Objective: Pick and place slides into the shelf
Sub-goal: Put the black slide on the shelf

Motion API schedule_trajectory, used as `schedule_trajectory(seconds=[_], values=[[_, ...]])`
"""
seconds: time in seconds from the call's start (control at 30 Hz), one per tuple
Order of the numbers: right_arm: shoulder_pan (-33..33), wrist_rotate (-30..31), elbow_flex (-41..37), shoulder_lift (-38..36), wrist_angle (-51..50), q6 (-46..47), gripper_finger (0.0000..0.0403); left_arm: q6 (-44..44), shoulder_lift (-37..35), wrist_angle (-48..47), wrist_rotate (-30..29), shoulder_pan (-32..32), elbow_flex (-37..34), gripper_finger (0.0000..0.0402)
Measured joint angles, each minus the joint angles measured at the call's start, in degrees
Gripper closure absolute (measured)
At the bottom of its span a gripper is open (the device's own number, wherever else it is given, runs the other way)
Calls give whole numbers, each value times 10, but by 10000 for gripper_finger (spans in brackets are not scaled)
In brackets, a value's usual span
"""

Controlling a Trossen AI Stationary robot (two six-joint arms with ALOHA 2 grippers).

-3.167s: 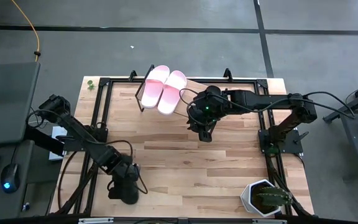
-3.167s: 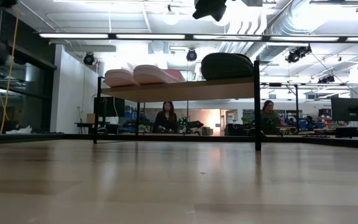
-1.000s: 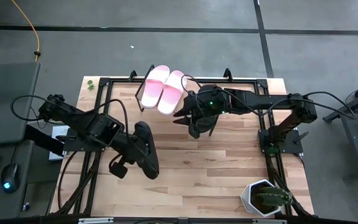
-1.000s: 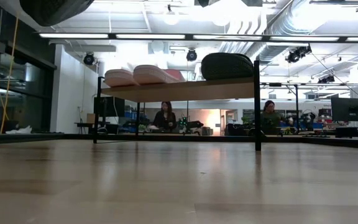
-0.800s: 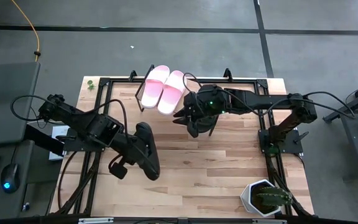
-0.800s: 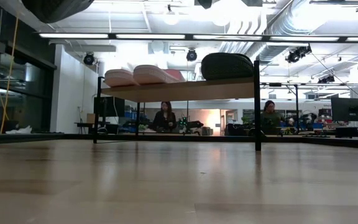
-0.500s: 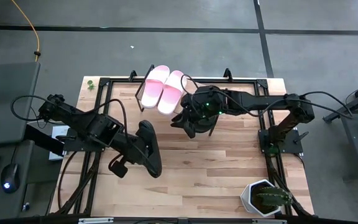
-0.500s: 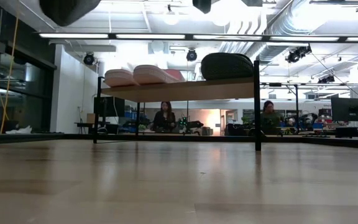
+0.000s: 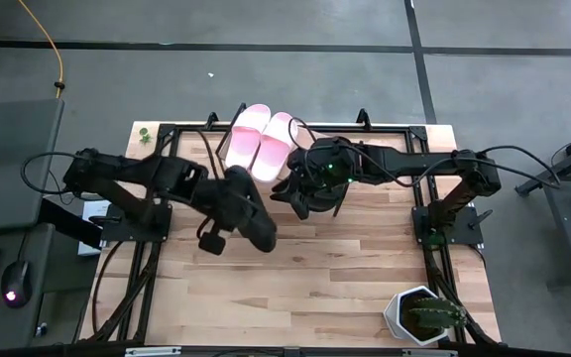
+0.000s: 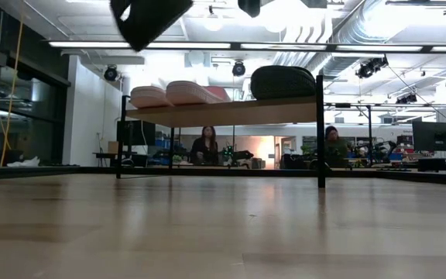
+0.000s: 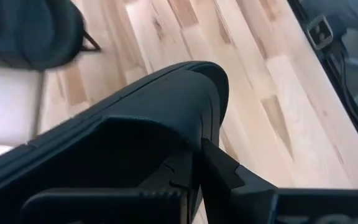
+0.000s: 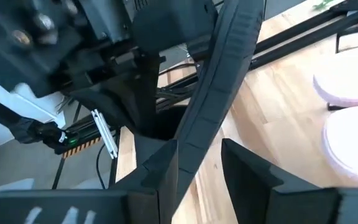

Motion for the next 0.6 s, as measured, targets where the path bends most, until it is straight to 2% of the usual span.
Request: schedule_trajectory(seconds=[0.2, 0.33, 0.43, 0.6], values=[[-2, 21, 0, 0, 0, -34, 288, 25, 48, -11, 12, 12, 100, 394], [-1, 20, 2, 0, -5, -41, 274, 39, 98, -52, 25, 7, 173, 394], [-1, 25, 2, 0, -16, -46, 253, 46, 134, -78, 13, 8, 199, 394], [-2, 30, 2, 0, -26, -44, 214, 65, 174, -109, -8, 8, 203, 394]])
